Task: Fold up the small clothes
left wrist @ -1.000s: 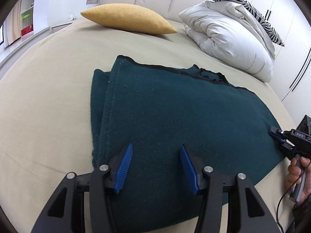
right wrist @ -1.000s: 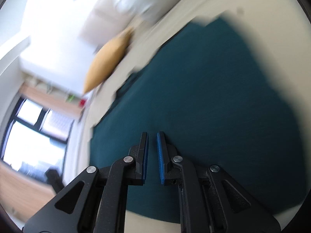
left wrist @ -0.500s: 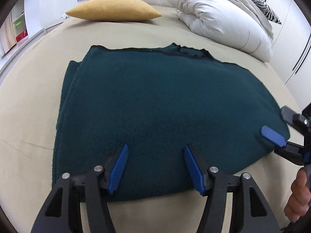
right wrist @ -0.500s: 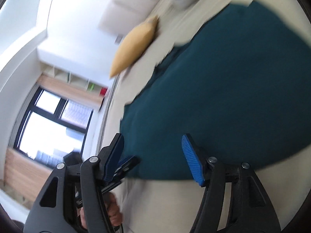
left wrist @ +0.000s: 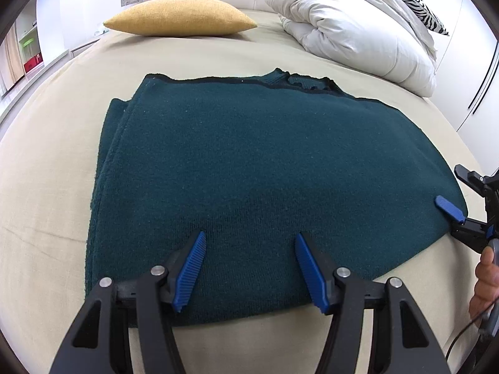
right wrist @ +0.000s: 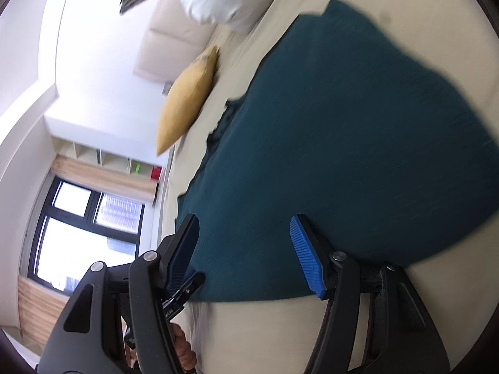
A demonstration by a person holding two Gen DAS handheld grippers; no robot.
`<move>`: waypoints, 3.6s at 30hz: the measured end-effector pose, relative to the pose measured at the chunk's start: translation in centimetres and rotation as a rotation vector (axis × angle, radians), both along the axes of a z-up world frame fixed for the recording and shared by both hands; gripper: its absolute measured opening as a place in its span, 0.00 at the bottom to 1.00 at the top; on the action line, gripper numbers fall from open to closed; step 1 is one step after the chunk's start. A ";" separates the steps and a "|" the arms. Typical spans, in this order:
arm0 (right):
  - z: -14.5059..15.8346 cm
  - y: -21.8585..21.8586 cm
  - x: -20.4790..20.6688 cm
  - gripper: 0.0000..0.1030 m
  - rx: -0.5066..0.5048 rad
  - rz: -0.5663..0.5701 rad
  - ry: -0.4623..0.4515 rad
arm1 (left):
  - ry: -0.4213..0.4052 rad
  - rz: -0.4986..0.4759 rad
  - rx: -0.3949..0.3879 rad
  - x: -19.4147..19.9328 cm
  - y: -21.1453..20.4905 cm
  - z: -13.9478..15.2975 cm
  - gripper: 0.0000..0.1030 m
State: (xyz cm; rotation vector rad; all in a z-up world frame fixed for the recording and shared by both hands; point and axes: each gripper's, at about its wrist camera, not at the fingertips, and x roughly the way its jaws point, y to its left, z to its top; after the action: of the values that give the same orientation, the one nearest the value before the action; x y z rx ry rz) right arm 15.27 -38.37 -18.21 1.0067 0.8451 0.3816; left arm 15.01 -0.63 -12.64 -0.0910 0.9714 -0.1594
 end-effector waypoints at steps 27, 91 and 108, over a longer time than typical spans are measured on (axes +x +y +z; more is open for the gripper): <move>7.1 3.1 10.2 0.60 -0.060 0.141 -0.081 | -0.092 0.050 -0.170 13.1 5.4 3.9 0.63; 6.2 15.6 4.3 0.60 0.007 0.459 -0.033 | 0.206 0.240 -0.837 5.5 17.5 -3.0 0.13; 3.3 10.9 6.0 0.59 0.092 0.354 0.009 | 0.068 0.056 -0.624 6.1 11.2 4.5 0.11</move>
State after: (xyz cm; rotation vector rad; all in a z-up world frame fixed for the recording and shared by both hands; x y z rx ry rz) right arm 21.23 -27.44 -14.92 0.9427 1.0238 0.7228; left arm 21.15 10.61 -8.16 -0.6987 0.9569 -0.4060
